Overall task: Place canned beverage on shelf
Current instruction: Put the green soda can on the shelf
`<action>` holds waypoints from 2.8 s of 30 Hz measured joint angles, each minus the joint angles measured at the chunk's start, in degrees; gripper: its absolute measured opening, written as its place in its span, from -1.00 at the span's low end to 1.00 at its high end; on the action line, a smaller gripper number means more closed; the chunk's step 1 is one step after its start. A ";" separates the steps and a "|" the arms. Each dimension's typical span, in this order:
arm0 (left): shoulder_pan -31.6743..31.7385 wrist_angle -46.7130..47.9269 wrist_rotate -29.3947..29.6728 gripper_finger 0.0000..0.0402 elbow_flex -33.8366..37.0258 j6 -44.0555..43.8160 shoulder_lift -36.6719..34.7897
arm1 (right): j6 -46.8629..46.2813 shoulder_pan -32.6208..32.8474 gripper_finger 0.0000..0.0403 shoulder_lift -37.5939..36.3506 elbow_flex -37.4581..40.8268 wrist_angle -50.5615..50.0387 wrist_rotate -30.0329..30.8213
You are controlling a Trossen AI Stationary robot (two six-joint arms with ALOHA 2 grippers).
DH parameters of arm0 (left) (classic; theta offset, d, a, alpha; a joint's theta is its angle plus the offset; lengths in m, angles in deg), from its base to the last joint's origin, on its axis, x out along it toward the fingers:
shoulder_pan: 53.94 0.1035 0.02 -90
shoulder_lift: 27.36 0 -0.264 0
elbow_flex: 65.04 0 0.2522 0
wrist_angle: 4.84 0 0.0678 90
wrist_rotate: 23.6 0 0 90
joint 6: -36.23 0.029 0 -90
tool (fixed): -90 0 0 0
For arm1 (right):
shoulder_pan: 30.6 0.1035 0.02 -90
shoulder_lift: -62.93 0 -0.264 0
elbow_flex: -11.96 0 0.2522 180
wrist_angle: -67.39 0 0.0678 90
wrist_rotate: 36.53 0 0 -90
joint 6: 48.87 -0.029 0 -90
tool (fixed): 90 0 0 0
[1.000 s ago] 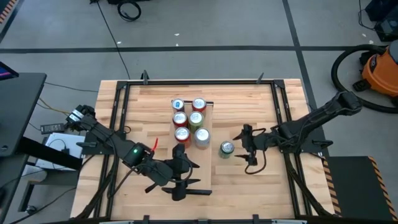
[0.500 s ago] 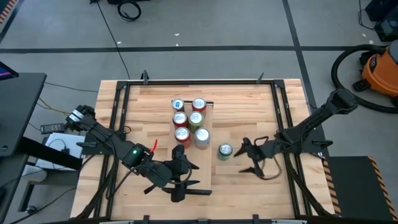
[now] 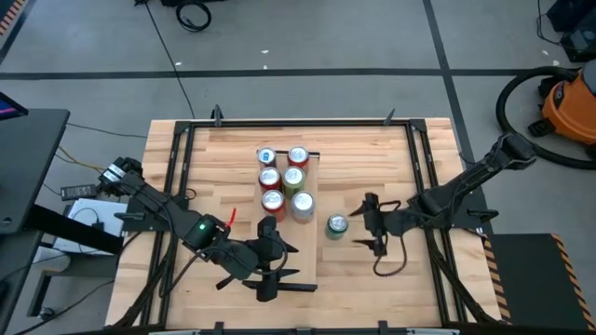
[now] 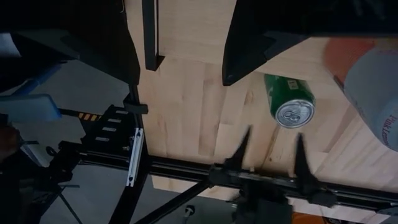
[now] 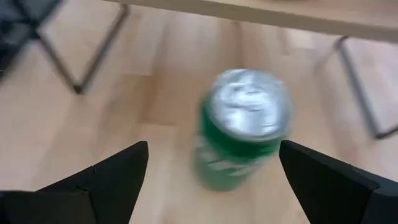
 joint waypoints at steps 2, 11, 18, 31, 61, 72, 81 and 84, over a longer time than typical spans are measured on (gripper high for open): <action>-0.02 0.02 0.00 0.19 0.00 0.00 0.00 | 3.26 -1.35 0.86 0.01 0.00 0.08 1.08; -0.17 0.07 -2.79 0.19 0.00 -1.29 0.00 | 12.52 -4.10 0.98 0.01 0.00 4.79 -2.82; -0.17 0.09 -2.93 0.19 0.00 -1.40 0.00 | 12.15 -10.26 0.96 0.04 0.00 7.86 -9.01; -0.41 0.74 -2.97 0.19 0.00 -1.99 0.02 | 9.16 -12.13 0.88 0.84 0.00 5.96 -19.11; -0.78 0.76 -2.95 0.19 0.00 -2.98 0.02 | 7.91 -12.23 0.85 -1.10 3.58 6.45 -19.84; -0.76 0.76 -2.95 0.19 0.00 -2.99 0.02 | 0.45 -6.24 0.85 -1.13 10.59 19.31 -20.12; -0.76 0.74 -2.93 0.19 0.00 -3.52 0.02 | -3.91 3.81 0.78 -1.15 10.16 20.75 -15.86; -0.70 0.66 -2.93 0.19 0.00 -3.52 0.02 | -3.07 3.98 0.74 -1.17 9.13 17.90 -9.96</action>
